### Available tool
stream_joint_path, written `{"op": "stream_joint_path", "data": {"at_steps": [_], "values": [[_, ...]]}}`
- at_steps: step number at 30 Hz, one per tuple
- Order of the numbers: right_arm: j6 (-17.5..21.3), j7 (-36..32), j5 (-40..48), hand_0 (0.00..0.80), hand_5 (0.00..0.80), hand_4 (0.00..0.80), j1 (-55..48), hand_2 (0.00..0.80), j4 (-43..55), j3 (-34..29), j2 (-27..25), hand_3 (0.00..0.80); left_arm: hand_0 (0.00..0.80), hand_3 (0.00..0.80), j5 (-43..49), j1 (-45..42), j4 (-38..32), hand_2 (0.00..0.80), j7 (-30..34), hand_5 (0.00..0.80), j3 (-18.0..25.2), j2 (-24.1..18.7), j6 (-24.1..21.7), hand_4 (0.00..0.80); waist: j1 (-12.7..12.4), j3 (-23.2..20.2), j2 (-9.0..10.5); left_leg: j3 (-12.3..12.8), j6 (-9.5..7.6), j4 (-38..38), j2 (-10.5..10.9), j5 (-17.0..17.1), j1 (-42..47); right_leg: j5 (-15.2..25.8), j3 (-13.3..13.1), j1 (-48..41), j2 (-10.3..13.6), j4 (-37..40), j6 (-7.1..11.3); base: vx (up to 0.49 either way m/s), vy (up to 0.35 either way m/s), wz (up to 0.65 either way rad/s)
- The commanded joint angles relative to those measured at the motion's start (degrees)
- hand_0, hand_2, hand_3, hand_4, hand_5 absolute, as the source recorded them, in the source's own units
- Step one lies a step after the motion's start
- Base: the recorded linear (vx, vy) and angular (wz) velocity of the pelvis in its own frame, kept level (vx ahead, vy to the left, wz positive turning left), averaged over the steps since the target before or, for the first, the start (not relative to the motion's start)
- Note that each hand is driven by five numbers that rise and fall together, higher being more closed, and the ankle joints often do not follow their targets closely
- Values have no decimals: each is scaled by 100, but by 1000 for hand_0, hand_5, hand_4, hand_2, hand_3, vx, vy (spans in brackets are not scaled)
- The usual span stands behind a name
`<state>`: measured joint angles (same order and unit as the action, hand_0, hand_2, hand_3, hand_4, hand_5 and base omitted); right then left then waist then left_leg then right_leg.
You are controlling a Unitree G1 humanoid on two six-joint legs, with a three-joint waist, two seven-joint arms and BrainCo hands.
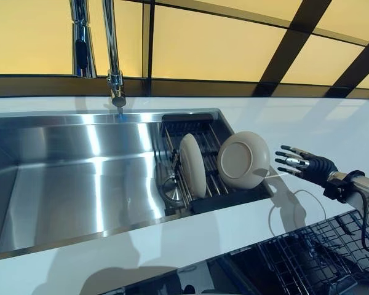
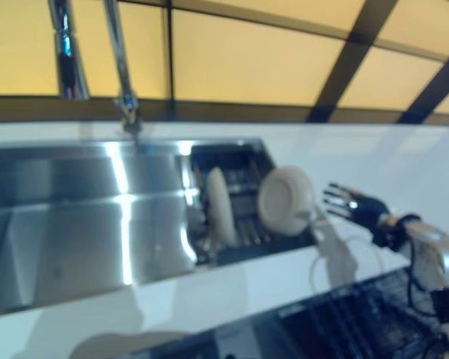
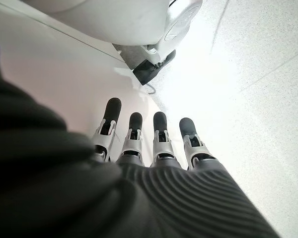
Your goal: Take plates into dishwasher
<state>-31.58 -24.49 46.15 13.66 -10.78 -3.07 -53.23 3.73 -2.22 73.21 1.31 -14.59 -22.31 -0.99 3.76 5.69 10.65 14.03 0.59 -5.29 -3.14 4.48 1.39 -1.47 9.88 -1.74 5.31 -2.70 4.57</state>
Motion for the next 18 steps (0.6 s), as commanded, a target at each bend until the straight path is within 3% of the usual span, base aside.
{"op": "stream_joint_path", "data": {"at_steps": [1,18], "values": [[149,37,59,0,0,0,395,0,241,201,66,0,0,0,85,606,-90,0,-154,0,28,-184,-247,0,-132,-66,-62,-67,-55,29,-41,-448,313,691,-3,177,406,-391,555,0,0,0],[-34,336,164,0,0,0,611,0,369,431,282,0,0,0,86,653,-105,0,-147,0,-41,-164,-197,0,-182,-29,-81,-109,-82,29,-27,-454,337,716,0,210,447,-499,583,0,0,0]]}}
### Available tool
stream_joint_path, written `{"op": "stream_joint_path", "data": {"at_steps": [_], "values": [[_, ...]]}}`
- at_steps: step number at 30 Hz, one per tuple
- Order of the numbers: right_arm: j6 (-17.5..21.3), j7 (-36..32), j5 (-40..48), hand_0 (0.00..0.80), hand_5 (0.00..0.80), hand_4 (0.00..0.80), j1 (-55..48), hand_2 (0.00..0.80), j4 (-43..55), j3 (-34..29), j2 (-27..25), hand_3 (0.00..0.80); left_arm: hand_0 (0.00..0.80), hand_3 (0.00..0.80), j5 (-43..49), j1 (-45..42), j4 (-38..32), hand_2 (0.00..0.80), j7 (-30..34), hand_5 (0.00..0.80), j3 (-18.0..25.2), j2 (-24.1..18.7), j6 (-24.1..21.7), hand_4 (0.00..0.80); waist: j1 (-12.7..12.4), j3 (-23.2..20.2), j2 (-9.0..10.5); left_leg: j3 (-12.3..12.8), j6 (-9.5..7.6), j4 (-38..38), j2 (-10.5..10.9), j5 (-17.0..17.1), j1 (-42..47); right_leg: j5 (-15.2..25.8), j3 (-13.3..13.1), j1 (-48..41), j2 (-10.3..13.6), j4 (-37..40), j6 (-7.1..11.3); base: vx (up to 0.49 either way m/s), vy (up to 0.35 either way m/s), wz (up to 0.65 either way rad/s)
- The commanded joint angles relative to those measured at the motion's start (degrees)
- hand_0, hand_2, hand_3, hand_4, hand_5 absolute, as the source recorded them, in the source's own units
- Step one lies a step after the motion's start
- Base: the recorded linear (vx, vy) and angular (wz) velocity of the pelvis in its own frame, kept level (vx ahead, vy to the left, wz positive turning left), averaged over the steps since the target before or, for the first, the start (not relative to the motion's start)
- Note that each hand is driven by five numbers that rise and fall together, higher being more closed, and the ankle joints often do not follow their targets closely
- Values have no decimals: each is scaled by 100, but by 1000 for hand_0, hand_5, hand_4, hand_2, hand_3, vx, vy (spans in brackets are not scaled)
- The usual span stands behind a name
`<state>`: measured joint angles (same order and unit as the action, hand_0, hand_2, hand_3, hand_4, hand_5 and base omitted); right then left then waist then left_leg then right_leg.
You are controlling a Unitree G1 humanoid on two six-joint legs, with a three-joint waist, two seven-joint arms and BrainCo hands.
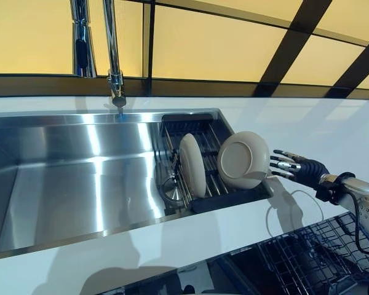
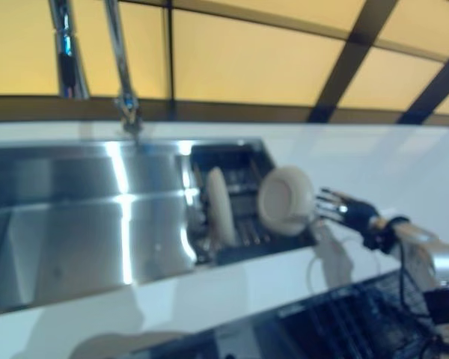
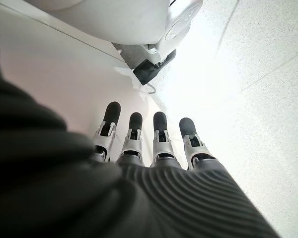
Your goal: Take plates into dishwasher
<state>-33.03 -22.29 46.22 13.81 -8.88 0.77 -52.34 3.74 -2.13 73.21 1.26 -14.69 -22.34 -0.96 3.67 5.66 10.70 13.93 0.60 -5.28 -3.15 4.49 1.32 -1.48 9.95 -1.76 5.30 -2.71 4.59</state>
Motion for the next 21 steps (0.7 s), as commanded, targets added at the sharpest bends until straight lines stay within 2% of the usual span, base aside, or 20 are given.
{"op": "stream_joint_path", "data": {"at_steps": [1,21], "values": [[118,161,178,0,0,0,596,0,199,63,217,0,0,0,81,643,-112,0,-146,0,-41,-158,-196,0,-176,-23,-89,-100,-83,28,-23,-453,340,713,-6,215,449,-495,581,0,0,0],[157,1095,453,0,0,0,720,0,284,54,580,0,0,0,103,654,-197,0,-58,0,-157,-136,-182,0,-163,56,-202,-61,-132,28,20,-477,391,758,-66,292,512,-546,609,1,12,-2]]}}
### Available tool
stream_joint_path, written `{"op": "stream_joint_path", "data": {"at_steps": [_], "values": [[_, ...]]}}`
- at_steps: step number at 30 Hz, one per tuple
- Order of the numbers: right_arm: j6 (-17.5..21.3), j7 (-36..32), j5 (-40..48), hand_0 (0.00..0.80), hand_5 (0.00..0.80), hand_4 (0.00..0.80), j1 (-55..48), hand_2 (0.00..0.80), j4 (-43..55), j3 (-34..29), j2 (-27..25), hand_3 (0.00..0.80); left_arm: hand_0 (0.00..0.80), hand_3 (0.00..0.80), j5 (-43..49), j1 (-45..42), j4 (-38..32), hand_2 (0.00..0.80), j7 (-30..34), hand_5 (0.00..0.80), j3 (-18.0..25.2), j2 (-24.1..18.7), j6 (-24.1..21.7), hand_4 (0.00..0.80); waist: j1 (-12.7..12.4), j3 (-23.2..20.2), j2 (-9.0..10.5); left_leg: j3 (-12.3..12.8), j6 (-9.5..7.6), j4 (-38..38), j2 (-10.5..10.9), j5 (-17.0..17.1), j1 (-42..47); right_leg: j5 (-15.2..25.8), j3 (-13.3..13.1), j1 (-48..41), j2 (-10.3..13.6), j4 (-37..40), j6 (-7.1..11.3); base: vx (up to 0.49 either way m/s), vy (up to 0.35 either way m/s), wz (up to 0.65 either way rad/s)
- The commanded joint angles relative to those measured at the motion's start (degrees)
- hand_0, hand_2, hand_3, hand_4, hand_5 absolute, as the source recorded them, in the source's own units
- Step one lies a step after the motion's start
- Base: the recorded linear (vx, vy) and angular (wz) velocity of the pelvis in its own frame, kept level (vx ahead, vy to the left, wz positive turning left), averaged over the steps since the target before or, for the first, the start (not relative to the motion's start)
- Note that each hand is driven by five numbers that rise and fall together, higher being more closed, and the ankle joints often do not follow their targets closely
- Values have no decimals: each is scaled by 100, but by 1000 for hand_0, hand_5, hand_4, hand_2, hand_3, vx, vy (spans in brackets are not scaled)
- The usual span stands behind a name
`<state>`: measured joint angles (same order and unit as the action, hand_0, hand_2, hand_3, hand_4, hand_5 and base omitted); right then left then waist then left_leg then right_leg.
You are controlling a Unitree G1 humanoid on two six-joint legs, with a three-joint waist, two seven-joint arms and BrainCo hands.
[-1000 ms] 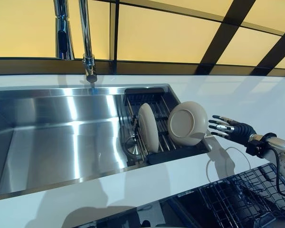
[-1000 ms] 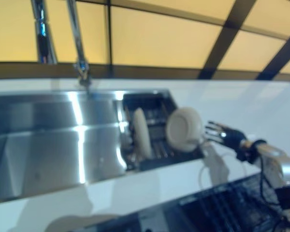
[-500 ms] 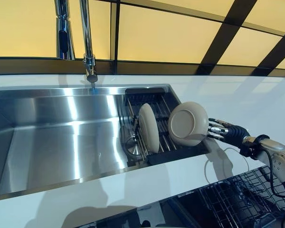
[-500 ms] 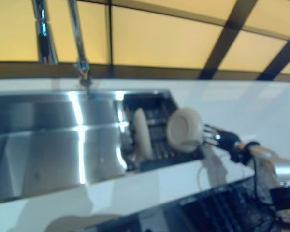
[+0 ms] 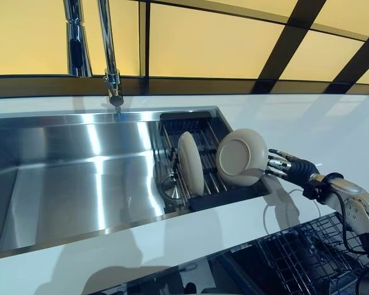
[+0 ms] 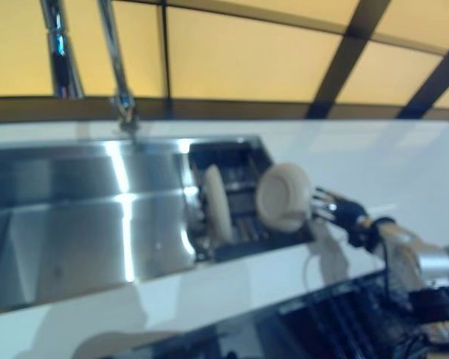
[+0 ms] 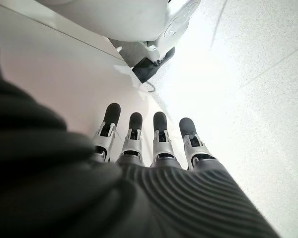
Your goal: Take plates into dishwasher
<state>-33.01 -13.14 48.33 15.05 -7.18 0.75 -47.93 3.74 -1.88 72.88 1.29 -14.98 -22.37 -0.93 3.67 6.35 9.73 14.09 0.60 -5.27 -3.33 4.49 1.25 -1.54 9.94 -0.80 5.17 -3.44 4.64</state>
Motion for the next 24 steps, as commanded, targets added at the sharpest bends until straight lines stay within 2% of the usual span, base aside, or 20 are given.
{"op": "stream_joint_path", "data": {"at_steps": [1,8,24], "values": [[150,214,259,0,0,0,600,0,103,40,154,0,0,0,102,628,-164,0,-54,0,-131,-135,-190,0,-160,-15,-106,-63,-129,27,34,-478,401,768,-62,192,525,-460,603,6,26,-3],[189,620,531,0,0,0,674,0,157,32,261,0,0,0,101,682,-139,0,-88,0,-194,-96,-154,0,-134,-8,-75,-23,-141,27,38,-493,403,813,-77,226,521,-448,614,0,0,0],[237,866,608,0,0,0,756,0,288,35,337,0,0,0,78,725,-184,0,-25,0,-266,-105,-92,0,-132,-1,-149,-48,-164,27,80,-518,393,851,-88,274,579,-509,616,0,2,-1]]}}
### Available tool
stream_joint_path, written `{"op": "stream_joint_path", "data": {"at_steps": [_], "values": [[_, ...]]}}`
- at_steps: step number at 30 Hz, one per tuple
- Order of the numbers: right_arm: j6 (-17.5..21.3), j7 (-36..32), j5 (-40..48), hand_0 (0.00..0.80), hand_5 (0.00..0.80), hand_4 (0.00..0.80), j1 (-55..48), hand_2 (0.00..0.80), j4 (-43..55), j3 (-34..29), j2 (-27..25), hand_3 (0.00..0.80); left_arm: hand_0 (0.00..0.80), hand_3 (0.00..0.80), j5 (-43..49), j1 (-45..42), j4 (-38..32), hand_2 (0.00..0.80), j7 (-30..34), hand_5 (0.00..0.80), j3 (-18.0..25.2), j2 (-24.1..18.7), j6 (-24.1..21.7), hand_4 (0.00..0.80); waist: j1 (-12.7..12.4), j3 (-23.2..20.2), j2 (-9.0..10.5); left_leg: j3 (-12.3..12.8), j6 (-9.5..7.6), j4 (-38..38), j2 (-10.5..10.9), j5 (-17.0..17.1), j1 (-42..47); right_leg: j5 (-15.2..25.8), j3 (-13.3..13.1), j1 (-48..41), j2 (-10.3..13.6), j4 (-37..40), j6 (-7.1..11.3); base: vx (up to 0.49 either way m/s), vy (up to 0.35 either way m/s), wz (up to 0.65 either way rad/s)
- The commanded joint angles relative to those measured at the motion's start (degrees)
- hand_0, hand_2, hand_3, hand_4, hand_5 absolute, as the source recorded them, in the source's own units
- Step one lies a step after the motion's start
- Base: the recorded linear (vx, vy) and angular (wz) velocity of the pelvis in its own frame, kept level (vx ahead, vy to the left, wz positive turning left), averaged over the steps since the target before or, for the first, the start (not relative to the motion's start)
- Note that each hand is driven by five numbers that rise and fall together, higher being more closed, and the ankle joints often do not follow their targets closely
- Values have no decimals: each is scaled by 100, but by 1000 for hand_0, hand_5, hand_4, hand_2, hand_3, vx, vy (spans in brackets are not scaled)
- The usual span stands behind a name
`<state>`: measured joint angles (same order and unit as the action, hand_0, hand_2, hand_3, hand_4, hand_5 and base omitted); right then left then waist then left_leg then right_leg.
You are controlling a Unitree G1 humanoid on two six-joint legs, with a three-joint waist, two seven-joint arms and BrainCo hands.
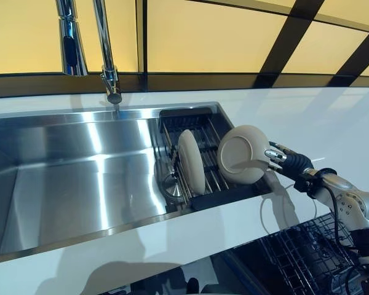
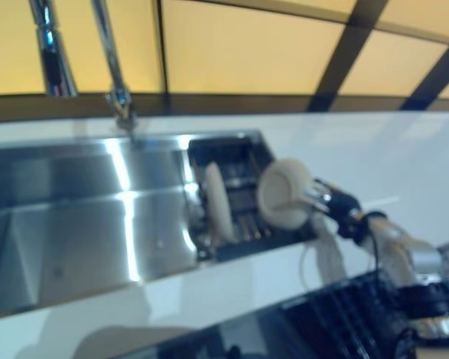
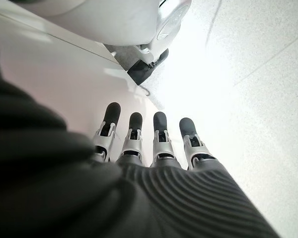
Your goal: Take plates into dishwasher
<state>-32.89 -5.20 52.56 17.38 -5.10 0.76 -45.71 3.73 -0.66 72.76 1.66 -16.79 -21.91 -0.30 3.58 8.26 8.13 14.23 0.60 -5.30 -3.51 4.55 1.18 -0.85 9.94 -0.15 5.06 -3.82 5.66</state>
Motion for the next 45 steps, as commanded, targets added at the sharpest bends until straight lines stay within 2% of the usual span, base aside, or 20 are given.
{"op": "stream_joint_path", "data": {"at_steps": [1,10,28,40,41,42,43,44,45], "values": [[221,57,172,0,0,0,522,0,68,40,117,0,0,0,90,608,-174,0,-67,0,-92,-142,-144,0,-125,-197,15,-66,-164,30,99,-524,401,780,-88,206,588,-465,514,1,-2,-5],[55,-79,32,0,0,0,488,0,104,151,113,0,0,0,127,555,-224,0,-153,0,-118,-92,-139,0,-135,-201,49,-60,-161,30,94,-521,406,764,-77,194,572,-460,520,0,1,1],[-356,-61,-447,0,0,0,473,0,209,481,351,0,0,0,85,541,-643,0,-38,0,-249,-111,104,0,-186,-154,-35,-93,-179,30,129,-515,394,798,-56,223,626,-499,535,-1,10,0],[-398,-45,-774,0,0,0,579,0,-2,613,437,0,0,0,100,610,-743,0,2,0,-340,-108,175,0,-234,-98,-26,-132,-182,30,124,-497,365,790,-44,233,633,-498,538,-1,8,4],[-388,-28,-773,78,78,78,591,78,-16,615,444,78,0,0,96,615,-750,0,4,0,-347,-108,190,0,-237,-97,-21,-131,-181,30,122,-497,364,784,-42,228,631,-490,536,0,0,0],[-393,-35,-800,226,226,226,606,226,-37,615,459,226,0,0,93,625,-754,0,8,0,-346,-108,202,0,-238,-95,-18,-133,-180,30,123,-495,359,789,-42,234,633,-492,537,0,0,0],[-391,-24,-814,455,455,455,621,455,-55,615,463,455,0,0,91,633,-749,0,8,0,-347,-105,204,0,-240,-93,-14,-137,-180,30,124,-494,356,792,-43,240,635,-494,538,0,0,0],[-377,-22,-849,737,737,737,644,737,-100,626,470,737,0,0,74,648,-739,0,4,0,-358,-97,209,0,-242,-90,-13,-143,-179,30,125,-494,355,795,-43,243,637,-495,538,0,0,0],[-371,-16,-866,800,800,800,662,800,-137,634,476,800,0,0,66,658,-742,0,2,0,-362,-89,223,0,-244,-92,-11,-146,-179,30,126,-497,356,799,-46,242,639,-491,538,0,0,0]]}}
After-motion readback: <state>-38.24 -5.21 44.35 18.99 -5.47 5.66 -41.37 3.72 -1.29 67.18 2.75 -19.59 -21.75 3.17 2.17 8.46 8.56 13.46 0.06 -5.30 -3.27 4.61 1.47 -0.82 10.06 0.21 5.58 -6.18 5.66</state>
